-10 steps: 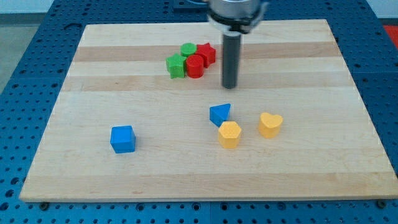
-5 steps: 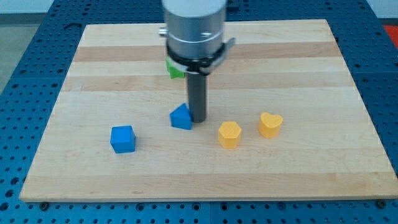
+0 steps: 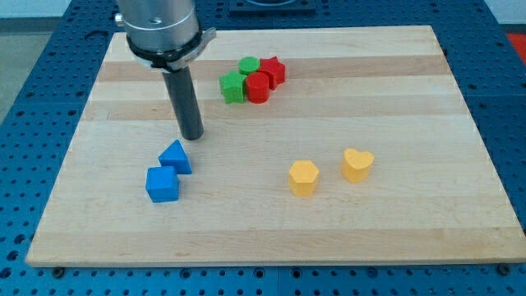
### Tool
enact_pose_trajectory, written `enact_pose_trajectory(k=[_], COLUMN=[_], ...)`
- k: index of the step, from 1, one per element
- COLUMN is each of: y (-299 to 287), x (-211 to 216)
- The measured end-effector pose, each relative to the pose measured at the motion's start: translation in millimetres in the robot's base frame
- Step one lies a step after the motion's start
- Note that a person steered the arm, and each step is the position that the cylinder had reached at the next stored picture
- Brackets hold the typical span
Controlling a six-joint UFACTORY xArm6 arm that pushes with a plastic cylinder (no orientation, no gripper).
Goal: Push the triangle into the blue cube
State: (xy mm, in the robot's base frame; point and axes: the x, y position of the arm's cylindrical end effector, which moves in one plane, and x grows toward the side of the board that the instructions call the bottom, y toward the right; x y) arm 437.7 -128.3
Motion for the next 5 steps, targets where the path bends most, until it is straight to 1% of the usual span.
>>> enact_pose_trajectory(k=[1, 2, 3, 4, 5], y=[-15.4, -25.5, -26.7, -12.2, 0.8], x=[24.5, 39.3, 30.0, 29.0, 38.8])
